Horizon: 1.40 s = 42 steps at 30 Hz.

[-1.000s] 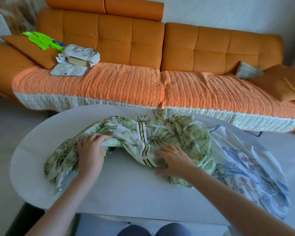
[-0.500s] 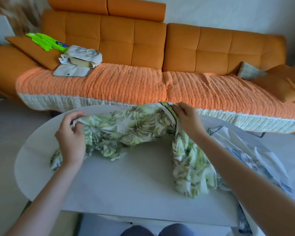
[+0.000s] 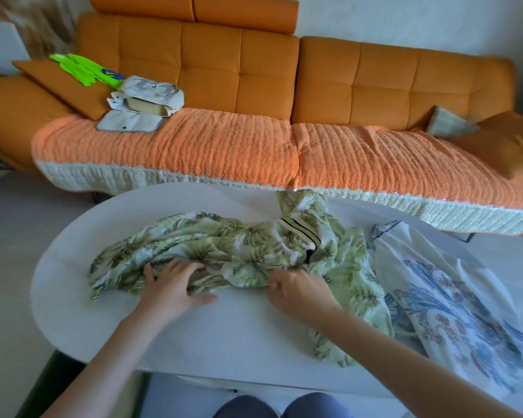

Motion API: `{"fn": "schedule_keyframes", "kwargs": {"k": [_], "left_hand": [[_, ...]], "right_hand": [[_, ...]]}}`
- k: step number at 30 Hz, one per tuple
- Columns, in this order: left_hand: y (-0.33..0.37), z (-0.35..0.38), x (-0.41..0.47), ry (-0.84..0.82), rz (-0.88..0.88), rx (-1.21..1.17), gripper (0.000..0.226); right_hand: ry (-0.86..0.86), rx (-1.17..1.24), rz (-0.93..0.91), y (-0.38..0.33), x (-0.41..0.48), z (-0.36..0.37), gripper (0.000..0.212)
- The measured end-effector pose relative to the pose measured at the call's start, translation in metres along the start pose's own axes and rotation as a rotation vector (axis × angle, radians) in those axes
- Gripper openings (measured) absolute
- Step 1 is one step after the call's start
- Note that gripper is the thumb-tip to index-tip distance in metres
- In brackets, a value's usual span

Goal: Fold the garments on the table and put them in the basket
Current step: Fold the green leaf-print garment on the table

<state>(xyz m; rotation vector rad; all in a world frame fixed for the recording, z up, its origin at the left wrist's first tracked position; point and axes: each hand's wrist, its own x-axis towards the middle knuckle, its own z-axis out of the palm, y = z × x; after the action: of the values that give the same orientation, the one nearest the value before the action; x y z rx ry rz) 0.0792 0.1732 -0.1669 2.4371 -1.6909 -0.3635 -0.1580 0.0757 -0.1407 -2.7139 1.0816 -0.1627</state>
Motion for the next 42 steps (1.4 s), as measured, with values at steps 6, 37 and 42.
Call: {"fn": "schedule_keyframes", "kwargs": {"k": [6,37,42], "left_hand": [[-0.013,0.010,0.001,0.358,0.016,-0.028,0.007],[-0.001,0.014,0.019,-0.212,-0.188,-0.058,0.058],[0.011,-0.007,0.014,-0.206,-0.315,0.057,0.057]], "right_hand": [[0.106,0.116,0.412,0.041,0.011,-0.002,0.039],[0.157,1.559,0.589,0.030,0.026,-0.017,0.019],[-0.340,1.179,0.516,0.059,-0.006,-0.055,0.024]]}}
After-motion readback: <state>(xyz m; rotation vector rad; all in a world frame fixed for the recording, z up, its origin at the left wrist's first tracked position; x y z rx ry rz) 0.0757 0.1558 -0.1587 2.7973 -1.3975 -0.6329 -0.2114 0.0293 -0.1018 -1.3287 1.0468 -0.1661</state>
